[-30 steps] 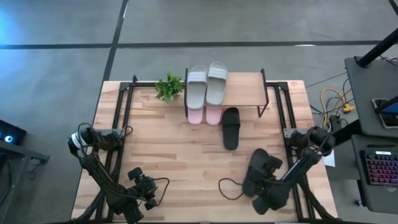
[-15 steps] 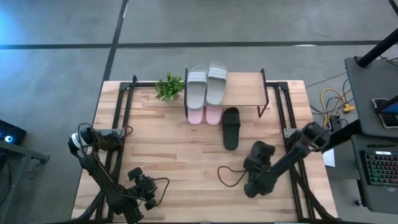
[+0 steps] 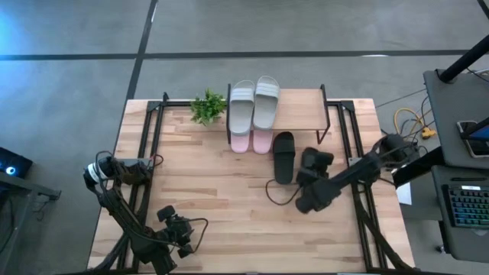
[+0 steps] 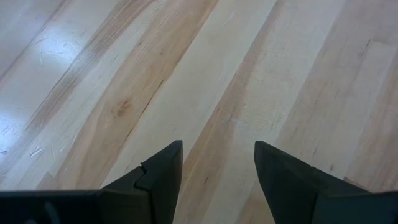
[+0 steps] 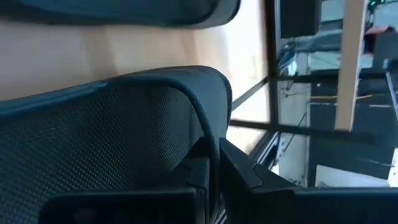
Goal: Pick and place slides into the shelf
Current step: Put the bottom black slides under the shelf
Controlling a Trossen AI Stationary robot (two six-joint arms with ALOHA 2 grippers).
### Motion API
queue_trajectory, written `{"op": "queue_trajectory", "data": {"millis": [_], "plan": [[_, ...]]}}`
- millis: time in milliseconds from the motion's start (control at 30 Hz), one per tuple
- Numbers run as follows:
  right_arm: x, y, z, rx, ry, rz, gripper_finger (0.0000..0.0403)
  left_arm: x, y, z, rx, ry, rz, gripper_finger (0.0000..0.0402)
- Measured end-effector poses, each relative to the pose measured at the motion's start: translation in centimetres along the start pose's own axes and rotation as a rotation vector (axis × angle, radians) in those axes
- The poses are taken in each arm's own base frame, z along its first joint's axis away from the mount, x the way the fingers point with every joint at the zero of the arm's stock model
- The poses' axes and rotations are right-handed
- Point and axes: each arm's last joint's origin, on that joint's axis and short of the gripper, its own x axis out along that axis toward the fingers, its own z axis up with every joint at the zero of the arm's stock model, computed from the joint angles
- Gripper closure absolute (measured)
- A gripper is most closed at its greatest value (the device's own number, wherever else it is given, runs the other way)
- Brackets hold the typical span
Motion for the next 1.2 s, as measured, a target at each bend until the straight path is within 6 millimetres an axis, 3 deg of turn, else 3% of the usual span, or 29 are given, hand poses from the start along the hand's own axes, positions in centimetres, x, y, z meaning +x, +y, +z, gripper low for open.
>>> {"op": "queue_trajectory", "data": {"millis": [200, 400, 800, 1200], "plan": [[1.7, -1.3, 0.8, -0.027, -0.036, 0.000, 0.0389, 0.0, 0.0, 0.0, 0.002, 0.000, 0.002, 0.0217], [2.9, -1.3, 1.4, -0.056, -0.076, 0.001, 0.0390, 0.0, 0.0, 0.0, 0.001, 0.000, 0.002, 0.0217], [5.6, -1.1, 0.6, -0.123, -0.079, -0.081, 0.0390, 0.0, 0.0, 0.0, 0.000, 0.005, 0.002, 0.0217], [7.2, -1.5, 1.9, 0.026, -0.093, -0.061, 0.0385, 0.0, 0.0, 0.0, 0.001, 0.006, 0.003, 0.0217]]}}
